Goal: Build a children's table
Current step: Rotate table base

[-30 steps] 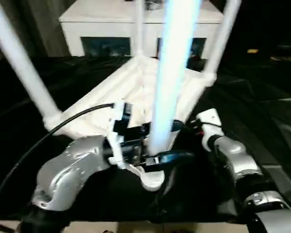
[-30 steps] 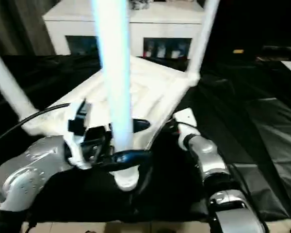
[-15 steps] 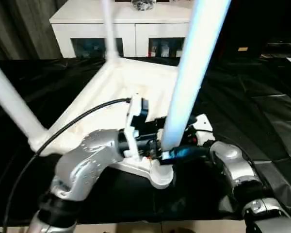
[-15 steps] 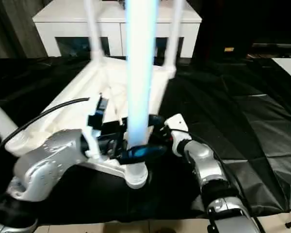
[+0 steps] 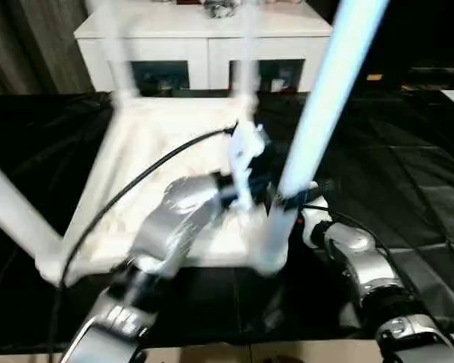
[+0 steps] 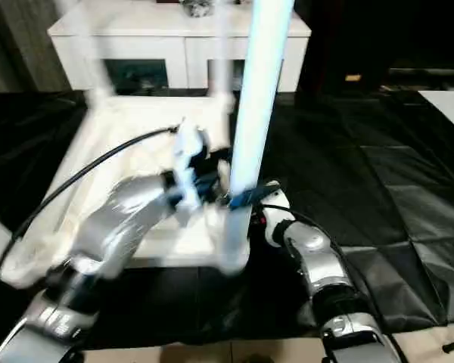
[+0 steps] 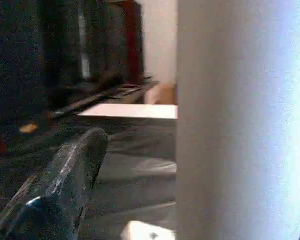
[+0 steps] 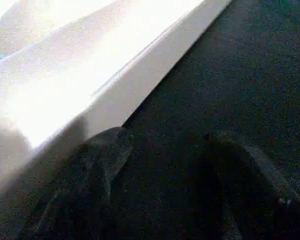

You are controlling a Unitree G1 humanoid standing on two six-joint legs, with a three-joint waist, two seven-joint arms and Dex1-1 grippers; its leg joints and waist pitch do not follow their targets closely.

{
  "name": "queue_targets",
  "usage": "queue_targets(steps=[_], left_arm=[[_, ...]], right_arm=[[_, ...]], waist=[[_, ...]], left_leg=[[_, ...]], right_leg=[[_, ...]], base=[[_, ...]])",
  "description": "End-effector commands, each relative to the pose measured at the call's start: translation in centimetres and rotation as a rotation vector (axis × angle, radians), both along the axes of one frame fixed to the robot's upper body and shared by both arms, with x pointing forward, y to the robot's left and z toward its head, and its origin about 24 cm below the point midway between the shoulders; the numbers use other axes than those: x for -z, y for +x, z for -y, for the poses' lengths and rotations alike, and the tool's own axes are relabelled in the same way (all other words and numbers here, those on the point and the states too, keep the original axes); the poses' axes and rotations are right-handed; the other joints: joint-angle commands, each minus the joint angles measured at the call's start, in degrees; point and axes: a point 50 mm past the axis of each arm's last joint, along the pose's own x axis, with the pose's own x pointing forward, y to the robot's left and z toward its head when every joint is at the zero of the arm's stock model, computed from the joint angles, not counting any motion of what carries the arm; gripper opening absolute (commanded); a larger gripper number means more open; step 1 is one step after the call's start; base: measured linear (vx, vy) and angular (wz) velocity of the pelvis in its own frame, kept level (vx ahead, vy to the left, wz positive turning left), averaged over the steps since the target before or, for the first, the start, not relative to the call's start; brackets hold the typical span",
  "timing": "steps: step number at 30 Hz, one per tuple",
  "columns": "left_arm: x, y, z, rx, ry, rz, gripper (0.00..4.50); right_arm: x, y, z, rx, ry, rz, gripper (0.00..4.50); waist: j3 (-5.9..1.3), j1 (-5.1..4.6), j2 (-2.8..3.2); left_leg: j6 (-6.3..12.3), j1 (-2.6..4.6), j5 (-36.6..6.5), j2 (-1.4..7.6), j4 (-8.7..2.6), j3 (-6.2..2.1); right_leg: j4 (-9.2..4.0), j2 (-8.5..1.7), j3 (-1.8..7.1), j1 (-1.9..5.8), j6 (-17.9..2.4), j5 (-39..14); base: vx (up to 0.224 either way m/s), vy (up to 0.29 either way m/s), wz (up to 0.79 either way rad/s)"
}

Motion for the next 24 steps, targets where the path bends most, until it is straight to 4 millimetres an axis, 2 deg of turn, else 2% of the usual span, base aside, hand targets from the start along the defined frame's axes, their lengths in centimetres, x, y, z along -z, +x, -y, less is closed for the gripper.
queue_targets(steps=[1, 2, 3, 4, 5, 10, 13, 16, 17, 20, 21, 22, 24], left_arm=[[2.0, 1.6, -1.5, -0.150, 0.089, -0.038, 4.46], [2.1, 2.0, -1.9, -0.180, 0.101, -0.026, 4.46], [2.2, 2.1, -2.0, -0.188, 0.106, -0.021, 4.46], [2.3, 2.3, -2.3, -0.212, 0.120, -0.010, 4.46], [2.5, 2.6, -2.7, -0.237, 0.133, 0.003, 4.46], [3.1, 3.4, -3.9, -0.332, 0.167, 0.018, 4.46], [3.1, 3.7, -4.0, -0.348, 0.139, 0.022, 4.46], [3.0, 3.7, -3.9, -0.358, 0.102, 0.011, 4.46], [3.2, 3.8, -3.9, -0.359, 0.104, 0.005, 4.46], [3.1, 3.7, -3.7, -0.344, 0.050, -0.019, 4.46], [2.8, 3.6, -3.7, -0.336, 0.013, -0.027, 4.46], [2.8, 3.6, -3.7, -0.336, 0.013, -0.027, 4.46], [2.2, 3.2, -4.0, -0.335, -0.078, -0.035, 4.46]], right_arm=[[-0.8, 0.1, -2.0, -0.074, 0.033, 0.037, 3.19], [-1.0, 0.2, -1.7, -0.061, 0.031, 0.049, 3.19], [-1.0, 0.2, -1.6, -0.058, 0.031, 0.052, 3.19], [-1.2, 0.3, -1.4, -0.046, 0.032, 0.065, 3.19], [-1.5, 0.5, -1.0, -0.021, 0.035, 0.086, 3.19], [-3.3, 1.6, 1.4, 0.130, 0.073, 0.171, 3.19], [-4.2, 1.8, 2.7, 0.170, 0.080, 0.205, 3.19], [-4.6, 1.7, 3.6, 0.187, 0.075, 0.231, 3.19], [-5.1, 1.6, 4.3, 0.210, 0.079, 0.257, 3.19], [-5.9, 1.4, 5.1, 0.229, 0.103, 0.300, 3.19], [-6.3, 1.2, 5.5, 0.242, 0.112, 0.314, 3.19], [-6.3, 1.2, 5.5, 0.242, 0.112, 0.314, 3.19], [-7.1, 0.7, 6.3, 0.272, 0.141, 0.342, 3.19]], waist=[[-3.20, 0.38, -0.54], [-3.04, 0.33, -0.68], [-3.04, 0.33, -0.68], [-2.98, 0.39, -0.72], [-2.94, 0.39, -0.69], [-2.84, 0.26, -0.58], [-3.03, 0.17, -0.06], [-2.98, 0.12, -0.11], [-2.91, 0.14, 0.12], [-2.95, 0.40, -0.26], [-2.99, 0.51, -0.06], [-2.99, 0.54, -0.22], [-3.04, 0.68, 0.13]], left_leg=[[0.07, 0.48, -23.8, 2.00, -4.58, -1.58], [-0.22, 0.29, -24.9, 2.06, -4.73, -1.77], [-0.22, 0.29, -24.9, 2.06, -4.73, -1.77], [-0.32, 0.62, -26.1, 2.04, -4.65, -1.83], [-0.44, 0.71, -26.7, 1.96, -4.65, -1.89], [-0.95, 0.93, -29.5, 2.00, -4.89, -2.27], [-1.10, 0.46, -29.5, 2.32, -5.50, -2.68], [-0.87, 0.58, -30.8, 2.28, -5.55, -2.60], [-0.68, 0.63, -31.0, 2.19, -5.53, -2.55], [-0.06, 0.97, -30.4, 2.10, -5.28, -2.19], [-0.01, 1.01, -30.0, 2.11, -5.27, -2.20], [0.34, 0.80, -29.3, 2.17, -5.34, -2.11], [0.61, 0.68, -28.2, 2.22, -5.41, -2.00]], right_leg=[[-5.20, -1.83, 0.68, 1.81, -10.4, -24.3], [-5.27, -1.96, 0.54, 1.90, -9.7, -26.5], [-5.27, -1.96, 0.54, 1.90, -9.7, -26.5], [-5.64, -1.97, 0.45, 1.42, -8.9, -29.0], [-5.87, -1.98, 0.34, 1.26, -8.3, -30.5], [-6.46, -2.00, -0.41, 0.97, -6.2, -33.9], [-6.39, -2.24, -1.05, 1.73, -7.1, -29.6], [-6.41, -2.27, -1.19, 1.66, -8.5, -27.1], [-6.57, -2.34, -1.22, 1.60, -8.6, -27.5], [-6.95, -2.40, -1.03, 1.25, -8.7, -27.9], [-6.78, -2.43, -0.94, 1.27, -9.1, -27.3], [-6.70, -2.35, -0.91, 1.34, -9.5, -26.0], [-6.48, -2.37, -0.76, 1.57, -10.1, -24.3]], base=[[0.000, 0.000, 0.00], [0.000, 0.000, 0.00], [0.000, 0.000, 0.00], [0.000, 0.000, 0.00], [0.000, 0.000, 0.00], [0.000, 0.000, 0.00], [0.000, 0.000, 0.00], [0.000, 0.000, 0.00], [0.000, 0.000, 0.00], [0.000, 0.000, 0.00], [0.000, 0.000, 0.00], [0.000, 0.000, 0.00], [0.000, 0.000, 0.00]])
